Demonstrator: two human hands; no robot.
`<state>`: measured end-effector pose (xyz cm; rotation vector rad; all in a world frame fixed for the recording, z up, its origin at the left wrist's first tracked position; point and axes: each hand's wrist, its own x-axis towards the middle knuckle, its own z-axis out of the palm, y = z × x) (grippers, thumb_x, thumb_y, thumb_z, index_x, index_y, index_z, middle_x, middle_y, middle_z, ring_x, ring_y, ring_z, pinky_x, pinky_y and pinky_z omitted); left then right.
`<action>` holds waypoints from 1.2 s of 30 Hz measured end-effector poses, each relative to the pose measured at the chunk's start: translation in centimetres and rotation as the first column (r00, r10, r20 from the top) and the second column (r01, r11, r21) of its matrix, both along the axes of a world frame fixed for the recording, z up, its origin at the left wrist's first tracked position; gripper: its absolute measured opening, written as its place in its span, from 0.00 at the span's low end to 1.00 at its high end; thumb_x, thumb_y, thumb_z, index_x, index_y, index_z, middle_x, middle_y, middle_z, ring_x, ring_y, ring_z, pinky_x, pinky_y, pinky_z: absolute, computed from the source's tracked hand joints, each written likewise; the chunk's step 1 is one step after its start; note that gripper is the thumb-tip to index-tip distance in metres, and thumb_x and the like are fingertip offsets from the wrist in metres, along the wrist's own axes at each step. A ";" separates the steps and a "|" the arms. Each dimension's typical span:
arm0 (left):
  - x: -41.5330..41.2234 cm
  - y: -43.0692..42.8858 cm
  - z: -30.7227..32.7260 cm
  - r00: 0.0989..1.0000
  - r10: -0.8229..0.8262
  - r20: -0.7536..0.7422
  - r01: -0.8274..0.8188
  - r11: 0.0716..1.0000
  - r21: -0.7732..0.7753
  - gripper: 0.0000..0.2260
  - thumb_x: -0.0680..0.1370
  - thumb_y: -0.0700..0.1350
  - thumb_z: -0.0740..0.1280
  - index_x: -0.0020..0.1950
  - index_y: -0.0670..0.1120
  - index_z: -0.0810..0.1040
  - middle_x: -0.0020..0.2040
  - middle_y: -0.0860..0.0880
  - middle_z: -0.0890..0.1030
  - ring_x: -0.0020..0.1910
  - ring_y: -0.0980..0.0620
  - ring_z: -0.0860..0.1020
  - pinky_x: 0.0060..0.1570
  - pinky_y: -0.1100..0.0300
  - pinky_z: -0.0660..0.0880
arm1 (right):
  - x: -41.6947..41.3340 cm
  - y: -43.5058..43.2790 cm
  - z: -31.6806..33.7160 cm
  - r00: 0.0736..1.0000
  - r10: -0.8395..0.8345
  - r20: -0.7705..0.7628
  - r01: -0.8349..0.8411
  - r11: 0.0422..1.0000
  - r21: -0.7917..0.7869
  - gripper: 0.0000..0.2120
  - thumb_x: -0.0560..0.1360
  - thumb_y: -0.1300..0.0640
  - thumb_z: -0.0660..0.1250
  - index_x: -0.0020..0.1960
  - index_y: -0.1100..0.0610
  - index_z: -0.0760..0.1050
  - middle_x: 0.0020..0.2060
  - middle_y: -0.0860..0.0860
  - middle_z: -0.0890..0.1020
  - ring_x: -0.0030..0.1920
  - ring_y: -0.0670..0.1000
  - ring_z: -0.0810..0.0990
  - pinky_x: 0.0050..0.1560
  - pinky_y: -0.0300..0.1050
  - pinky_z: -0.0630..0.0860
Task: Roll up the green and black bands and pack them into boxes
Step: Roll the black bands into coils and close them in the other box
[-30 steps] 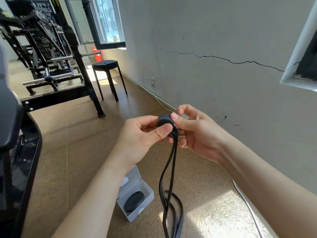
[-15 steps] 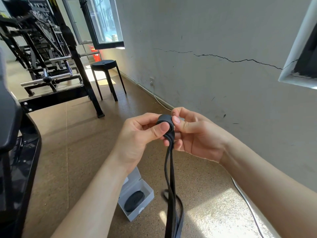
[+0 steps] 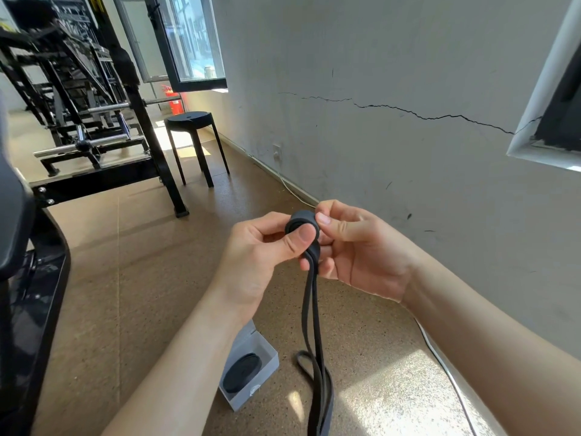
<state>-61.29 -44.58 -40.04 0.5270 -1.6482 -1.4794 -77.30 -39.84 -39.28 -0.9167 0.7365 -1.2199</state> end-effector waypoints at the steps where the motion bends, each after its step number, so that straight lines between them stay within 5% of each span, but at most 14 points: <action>1: 0.1 -0.1 0.0 1.000 0.016 0.008 -0.016 1.000 -0.009 0.13 0.67 0.49 0.75 0.43 0.41 0.84 0.37 0.43 0.80 0.36 0.47 0.77 0.40 0.62 0.75 | 0.0 0.0 -0.1 1.000 0.018 -0.016 -0.018 1.000 0.005 0.08 0.72 0.59 0.66 0.46 0.55 0.66 0.38 0.59 0.76 0.35 0.58 0.82 0.28 0.38 0.73; 5: 0.4 -0.4 0.1 0.995 0.089 0.051 -0.086 0.994 -0.062 0.10 0.64 0.49 0.76 0.35 0.43 0.83 0.32 0.44 0.77 0.30 0.49 0.75 0.37 0.60 0.72 | -0.4 0.2 0.2 0.984 0.138 -0.114 -0.136 0.990 0.024 0.08 0.74 0.59 0.65 0.52 0.56 0.69 0.47 0.65 0.77 0.42 0.58 0.82 0.33 0.41 0.75; 8: 1.0 -0.8 0.3 0.986 0.144 0.082 -0.138 0.988 -0.074 0.11 0.64 0.50 0.76 0.36 0.43 0.84 0.35 0.43 0.80 0.35 0.49 0.78 0.41 0.56 0.72 | 0.0 0.6 0.5 0.936 0.144 -0.321 -0.154 0.988 -0.004 0.18 0.72 0.63 0.70 0.61 0.58 0.72 0.44 0.57 0.82 0.41 0.52 0.80 0.32 0.39 0.75; 11: 1.3 -0.8 0.8 0.975 0.188 0.117 -0.177 0.980 -0.094 0.07 0.64 0.46 0.77 0.36 0.44 0.84 0.34 0.50 0.82 0.37 0.56 0.79 0.40 0.67 0.73 | 1.6 0.6 0.3 0.717 -0.162 -0.679 0.009 0.975 -0.223 0.18 0.71 0.65 0.74 0.59 0.54 0.77 0.32 0.43 0.82 0.33 0.44 0.80 0.31 0.39 0.76; 14: 1.5 -0.9 1.0 0.962 0.229 0.147 -0.209 0.968 -0.141 0.11 0.63 0.49 0.73 0.39 0.43 0.85 0.36 0.50 0.83 0.37 0.56 0.79 0.39 0.68 0.74 | 2.4 0.7 0.1 0.592 -0.311 -0.744 0.049 0.934 -0.353 0.15 0.73 0.65 0.72 0.58 0.53 0.78 0.39 0.47 0.84 0.35 0.51 0.84 0.34 0.46 0.82; 18: 2.0 -1.4 1.2 0.943 0.245 0.226 -0.196 0.956 -0.218 0.08 0.64 0.50 0.73 0.38 0.48 0.85 0.35 0.54 0.81 0.37 0.58 0.78 0.37 0.67 0.72 | 1.8 1.1 0.8 0.351 -0.459 -0.816 -0.032 0.865 -0.500 0.19 0.73 0.63 0.70 0.61 0.51 0.72 0.40 0.48 0.84 0.37 0.47 0.83 0.42 0.48 0.81; 20: 2.3 -1.5 1.3 0.946 0.214 0.244 -0.151 0.955 -0.254 0.04 0.64 0.49 0.74 0.36 0.50 0.84 0.34 0.55 0.80 0.35 0.59 0.76 0.36 0.68 0.71 | 1.3 1.2 1.3 0.438 -0.350 -0.828 -0.046 0.911 -0.409 0.22 0.73 0.63 0.71 0.62 0.50 0.67 0.41 0.51 0.85 0.38 0.48 0.82 0.41 0.45 0.79; 23: 2.7 -1.9 1.4 0.925 0.221 0.309 -0.089 0.917 -0.389 0.04 0.66 0.48 0.77 0.38 0.51 0.86 0.37 0.54 0.80 0.38 0.56 0.78 0.37 0.64 0.73 | 0.3 1.3 1.8 0.743 -0.139 -0.655 0.002 0.978 -0.206 0.21 0.74 0.59 0.71 0.62 0.53 0.65 0.35 0.55 0.84 0.32 0.48 0.78 0.32 0.40 0.71; 26: 2.4 -1.4 1.6 0.855 0.323 0.406 -0.023 0.806 -0.592 0.08 0.65 0.44 0.78 0.40 0.54 0.84 0.39 0.54 0.80 0.40 0.53 0.78 0.40 0.61 0.74 | 0.5 1.0 1.1 0.777 -0.163 -0.609 0.082 0.984 -0.159 0.23 0.71 0.44 0.68 0.60 0.54 0.67 0.35 0.55 0.84 0.33 0.51 0.79 0.29 0.39 0.68; 29: 2.1 -1.3 1.9 0.809 0.369 0.458 0.021 0.760 -0.649 0.14 0.65 0.43 0.79 0.38 0.62 0.80 0.39 0.56 0.79 0.40 0.54 0.78 0.41 0.65 0.73 | 1.1 0.7 0.3 0.808 -0.177 -0.562 0.135 0.984 -0.116 0.26 0.69 0.46 0.71 0.60 0.55 0.66 0.34 0.56 0.84 0.33 0.54 0.79 0.28 0.40 0.67; 33: 2.1 -1.6 1.0 0.964 0.034 0.264 0.037 0.965 -0.259 0.11 0.67 0.43 0.77 0.48 0.46 0.84 0.45 0.47 0.82 0.43 0.48 0.81 0.46 0.54 0.78 | 1.0 0.5 0.7 0.938 -0.156 -0.310 0.143 0.988 -0.065 0.23 0.68 0.52 0.72 0.57 0.55 0.65 0.34 0.59 0.82 0.32 0.57 0.79 0.25 0.38 0.71; 36: 1.5 -1.4 0.1 0.980 -0.190 0.060 0.189 0.982 0.012 0.17 0.66 0.50 0.78 0.50 0.44 0.83 0.43 0.46 0.82 0.39 0.52 0.79 0.42 0.62 0.76 | 1.2 0.4 1.0 0.984 -0.121 -0.128 0.115 0.992 -0.058 0.20 0.69 0.56 0.70 0.55 0.54 0.64 0.34 0.58 0.80 0.33 0.58 0.79 0.27 0.38 0.74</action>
